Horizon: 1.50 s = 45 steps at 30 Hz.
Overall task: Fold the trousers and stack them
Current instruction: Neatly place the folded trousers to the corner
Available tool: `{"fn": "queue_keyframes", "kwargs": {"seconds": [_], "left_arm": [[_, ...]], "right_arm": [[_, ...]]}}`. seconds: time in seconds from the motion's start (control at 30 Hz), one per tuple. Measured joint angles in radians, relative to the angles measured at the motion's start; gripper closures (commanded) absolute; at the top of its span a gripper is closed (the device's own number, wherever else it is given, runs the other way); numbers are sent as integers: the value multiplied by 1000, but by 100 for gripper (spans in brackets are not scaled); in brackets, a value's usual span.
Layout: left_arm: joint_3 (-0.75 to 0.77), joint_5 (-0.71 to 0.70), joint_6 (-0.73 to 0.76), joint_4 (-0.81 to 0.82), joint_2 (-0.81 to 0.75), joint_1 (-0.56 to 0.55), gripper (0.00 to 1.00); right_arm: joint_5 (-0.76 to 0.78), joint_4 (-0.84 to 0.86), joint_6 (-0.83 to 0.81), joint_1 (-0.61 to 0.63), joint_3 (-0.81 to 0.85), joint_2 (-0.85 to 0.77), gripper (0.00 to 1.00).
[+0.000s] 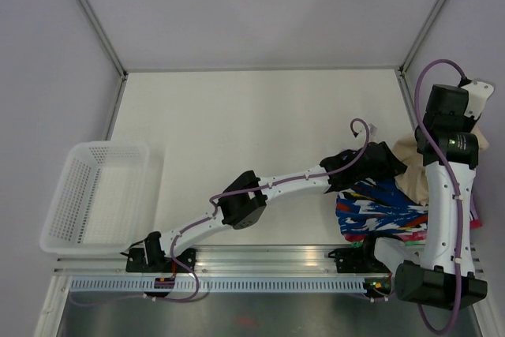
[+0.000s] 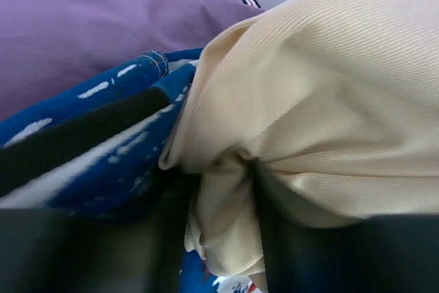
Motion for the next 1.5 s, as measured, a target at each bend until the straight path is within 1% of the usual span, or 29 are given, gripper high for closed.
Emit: {"fn": "queue_keyframes", "kwargs": {"seconds": [0.07,0.23,0.3,0.33,0.43,0.5,0.57,0.73,0.83,0.9,1.0,1.13,1.23,1.4,1.43,1.47,1.5], "left_arm": [[3,3,-8,-2,0,0,98],[-6,6,12,8,-4,-1,98],[-56,6,45,23,-33,2,98],[-105,5,66,31,-62,5,98],[-309,1,129,64,-206,18,98],[-442,-5,159,87,-319,32,98],[-539,-21,194,99,-428,54,98],[-692,-53,255,130,-686,115,98],[-766,-58,270,151,-823,129,98],[-806,-58,274,156,-884,122,98],[-869,-55,277,150,-933,111,98],[-949,-38,276,101,-932,106,98],[-978,-23,275,70,-912,106,98],[-995,6,272,74,-904,104,98],[-999,9,272,79,-904,103,98],[-1005,9,272,84,-904,100,98],[-1012,10,273,84,-904,98,98]], "right_arm": [[3,-2,0,2,0,-1,100],[4,-5,-1,2,0,-9,100],[2,-9,-2,4,0,-18,100],[-3,-12,-2,4,0,-23,100],[-35,-32,-6,5,13,-30,100],[-87,-47,-17,6,51,-28,100],[-136,-50,-24,6,99,-28,100],[-239,-79,-27,8,278,-10,100],[-268,-90,-25,10,302,-8,100],[-285,-79,-25,10,246,-24,100],[-312,-71,-25,11,76,-56,100],[-309,-76,-33,12,-120,-36,100],[-284,-67,-56,13,-188,-17,100],[-227,-14,-107,13,-201,18,99],[-223,-7,-111,13,-201,31,86],[-222,-4,-113,13,-201,45,75],[-222,-3,-108,13,-201,59,48]]}}
